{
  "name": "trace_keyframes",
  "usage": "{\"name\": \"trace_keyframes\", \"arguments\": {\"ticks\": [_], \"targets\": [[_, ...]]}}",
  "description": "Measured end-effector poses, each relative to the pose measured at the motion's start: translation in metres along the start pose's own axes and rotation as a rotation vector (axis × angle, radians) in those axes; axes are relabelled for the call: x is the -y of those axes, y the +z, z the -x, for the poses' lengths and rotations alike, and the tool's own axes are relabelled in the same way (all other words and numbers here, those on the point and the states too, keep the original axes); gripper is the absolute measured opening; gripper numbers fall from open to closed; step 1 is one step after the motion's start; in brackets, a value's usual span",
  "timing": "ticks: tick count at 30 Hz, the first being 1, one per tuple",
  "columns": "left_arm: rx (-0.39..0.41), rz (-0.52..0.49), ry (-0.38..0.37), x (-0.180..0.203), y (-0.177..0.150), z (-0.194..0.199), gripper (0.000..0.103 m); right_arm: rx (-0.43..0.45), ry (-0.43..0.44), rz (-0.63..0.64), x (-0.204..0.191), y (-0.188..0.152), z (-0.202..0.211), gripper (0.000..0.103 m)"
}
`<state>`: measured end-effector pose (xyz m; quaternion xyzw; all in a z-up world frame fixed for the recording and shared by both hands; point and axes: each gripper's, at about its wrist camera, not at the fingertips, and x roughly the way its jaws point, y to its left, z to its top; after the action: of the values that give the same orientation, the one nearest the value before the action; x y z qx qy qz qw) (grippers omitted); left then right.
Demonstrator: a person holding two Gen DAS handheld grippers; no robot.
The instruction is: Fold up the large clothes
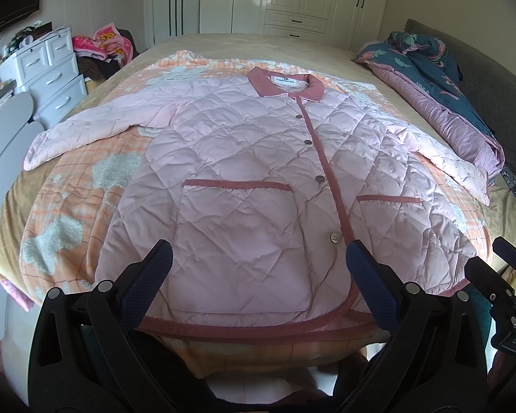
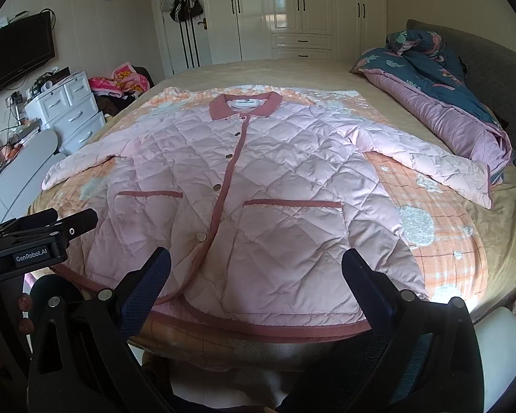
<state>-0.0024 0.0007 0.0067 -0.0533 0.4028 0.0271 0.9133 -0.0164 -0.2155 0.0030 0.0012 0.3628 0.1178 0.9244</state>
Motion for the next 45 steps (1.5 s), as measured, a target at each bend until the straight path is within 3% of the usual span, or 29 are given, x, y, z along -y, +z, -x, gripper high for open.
{"name": "trace_keyframes", "arguments": {"ticks": [15,27,45], "targets": [[-0.003,-0.010,-0.015,0.000,0.004,-0.005,0.095,-0.006,0.011,-0.007,0.000,0.006,-0.004,0.099],[0.008,-0.008,-0.015,0.000,0.027,-0.014,0.095,0.004,0.018,-0.027,0.008,0.035,-0.016,0.099],[-0.002,-0.028,-0.042,0.033,0.070,-0.040,0.095,0.010,0.016,-0.087,0.047,0.085,-0.044,0.099]]}}
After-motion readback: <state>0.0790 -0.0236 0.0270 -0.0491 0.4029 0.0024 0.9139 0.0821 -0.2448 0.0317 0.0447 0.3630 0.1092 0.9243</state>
